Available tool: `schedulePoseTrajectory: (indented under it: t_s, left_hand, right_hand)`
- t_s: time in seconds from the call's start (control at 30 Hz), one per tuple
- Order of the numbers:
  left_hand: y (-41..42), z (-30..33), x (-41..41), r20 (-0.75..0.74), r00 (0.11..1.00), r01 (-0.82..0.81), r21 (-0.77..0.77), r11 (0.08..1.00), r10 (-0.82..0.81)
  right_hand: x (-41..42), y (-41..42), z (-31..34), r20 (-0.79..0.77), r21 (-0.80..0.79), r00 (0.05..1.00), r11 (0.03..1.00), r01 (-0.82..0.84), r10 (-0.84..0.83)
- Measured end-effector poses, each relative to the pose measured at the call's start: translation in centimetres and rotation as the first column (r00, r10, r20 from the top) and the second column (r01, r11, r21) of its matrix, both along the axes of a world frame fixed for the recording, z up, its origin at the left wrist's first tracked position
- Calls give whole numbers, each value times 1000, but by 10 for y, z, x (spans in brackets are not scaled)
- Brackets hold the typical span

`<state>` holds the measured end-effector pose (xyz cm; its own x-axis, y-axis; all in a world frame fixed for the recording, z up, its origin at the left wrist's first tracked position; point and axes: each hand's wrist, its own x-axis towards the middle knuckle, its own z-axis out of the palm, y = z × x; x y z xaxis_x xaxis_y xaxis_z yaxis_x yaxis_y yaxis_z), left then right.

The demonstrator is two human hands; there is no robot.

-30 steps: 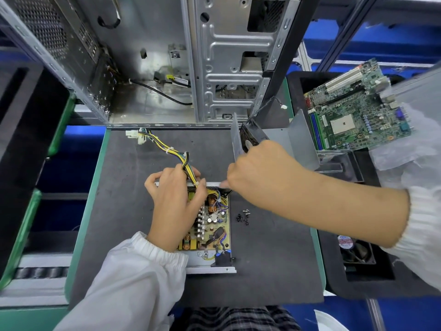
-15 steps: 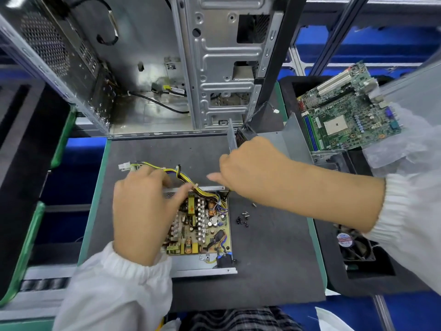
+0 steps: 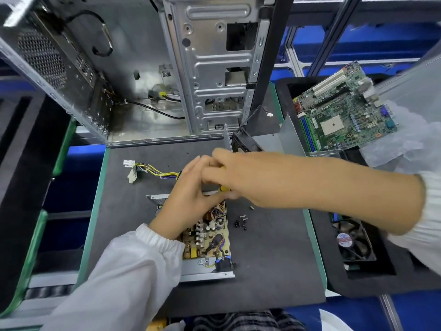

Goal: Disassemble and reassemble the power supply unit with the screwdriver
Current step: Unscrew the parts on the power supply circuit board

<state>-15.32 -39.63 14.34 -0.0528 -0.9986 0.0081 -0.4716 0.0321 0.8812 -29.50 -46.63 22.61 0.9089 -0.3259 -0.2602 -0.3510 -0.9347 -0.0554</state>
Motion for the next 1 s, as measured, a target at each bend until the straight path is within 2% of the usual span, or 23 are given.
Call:
schedulePoseTrajectory:
  t_s: [0.03,0.1,0.17,0.23,0.33,0.43,0.47,0.57,0.67,0.7,0.77,0.83,0.9,0.93,1.0]
  left_hand:
    - [-1,-1,3,-3,999,39,17,999,-39]
    - [-2,0,3,20,997,75,-8,997,-75]
    - [-3,3,-1,56,997,51,-75,996,-47]
    - [-3,4,-5,124,992,29,-134,991,-12]
    - [-3,-2,-2,123,992,28,-107,994,-15]
    - [-2,-2,5,36,997,66,-63,996,-64]
    - [-2,-1,8,56,993,108,-54,993,-105]
    - [-5,0,7,72,984,168,-27,985,-166]
    - [-9,3,-2,131,989,67,-28,997,-63]
    - [-10,3,-4,157,987,49,-48,998,-41]
    - [-9,1,-3,158,986,66,-71,995,-54]
    - [-6,1,2,134,986,107,-93,990,-94]
    - [-5,1,7,126,977,182,-71,981,-173]
    - [-5,2,8,126,969,219,-55,974,-210]
    - [-7,5,5,167,961,229,-45,972,-218]
  right_hand:
    - [0,-1,6,-19,-9,998,998,-55,54]
    - [3,-1,12,-66,-64,997,997,-32,28]
    - [11,5,9,-45,-251,999,968,-6,-6]
    - [14,10,2,-19,-342,999,939,29,-38]
    - [7,7,-2,2,-305,995,948,91,-95]
    - [-3,2,2,-4,-34,1000,999,-11,11]
    - [-4,2,3,-18,-5,998,998,-64,63]
    - [1,5,7,-56,-118,998,993,15,-22]
    - [6,7,1,-43,-340,993,937,85,-106]
    - [6,8,0,-45,-370,993,925,87,-111]
    - [-2,7,-5,-19,-340,995,937,83,-96]
    - [-9,6,-3,17,-122,997,989,82,-81]
    - [-12,6,-1,-7,-57,1000,998,8,-9]
    - [-13,6,1,-72,-84,997,996,-14,8]
    - [-12,9,-4,-107,-272,994,962,-9,-21]
